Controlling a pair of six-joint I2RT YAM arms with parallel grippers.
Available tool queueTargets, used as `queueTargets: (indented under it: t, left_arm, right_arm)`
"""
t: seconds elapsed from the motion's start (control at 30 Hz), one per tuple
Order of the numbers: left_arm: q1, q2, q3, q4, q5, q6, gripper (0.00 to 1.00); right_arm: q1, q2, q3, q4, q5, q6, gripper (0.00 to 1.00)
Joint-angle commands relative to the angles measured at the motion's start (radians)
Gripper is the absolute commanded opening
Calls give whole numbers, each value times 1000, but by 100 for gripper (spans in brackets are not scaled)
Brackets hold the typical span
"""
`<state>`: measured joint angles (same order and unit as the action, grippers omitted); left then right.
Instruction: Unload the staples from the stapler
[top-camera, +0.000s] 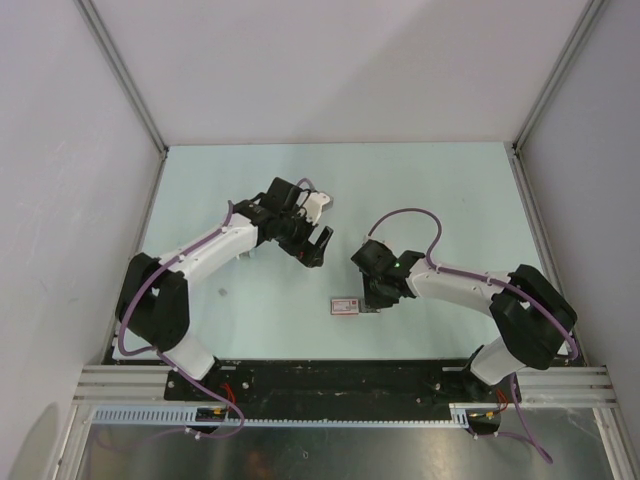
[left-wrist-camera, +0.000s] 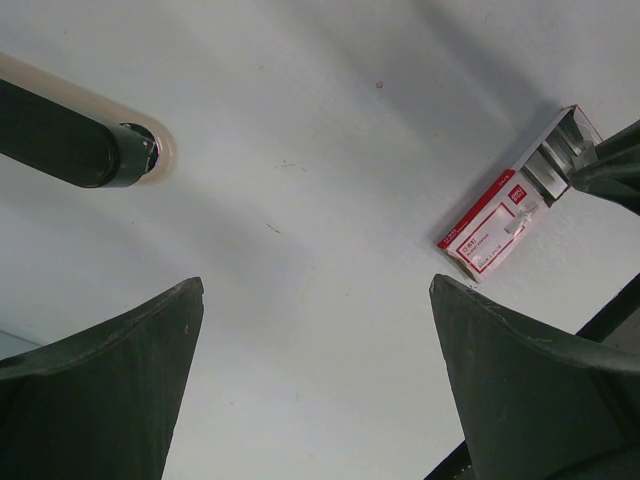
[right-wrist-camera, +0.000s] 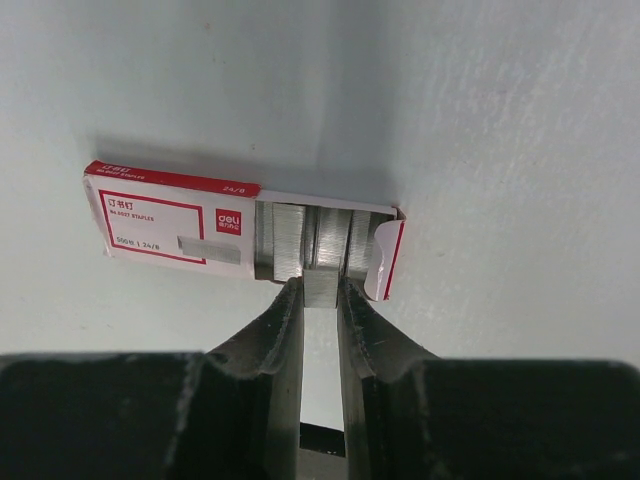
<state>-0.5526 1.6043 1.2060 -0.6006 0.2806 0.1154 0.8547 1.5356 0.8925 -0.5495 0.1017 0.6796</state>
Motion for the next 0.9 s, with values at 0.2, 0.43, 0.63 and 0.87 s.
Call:
queueTargets:
  t: [0.2, 0.43, 0.63, 0.87]
  left_arm:
    - [-9, -57, -8, 22, 6, 49, 100]
    - [-8, -65, -12, 22, 5, 48, 99]
    - [-8, -67, -13, 22, 2, 50, 99]
    - [-8, -69, -12, 23, -4, 52, 99]
  right_arm:
    - [6, 15, 33, -19, 36, -9, 17]
    - [6, 18, 33, -11, 28, -10, 29]
    - [6, 12, 33, -7, 22, -11, 42]
    - [2, -66, 42, 0, -3, -10, 41]
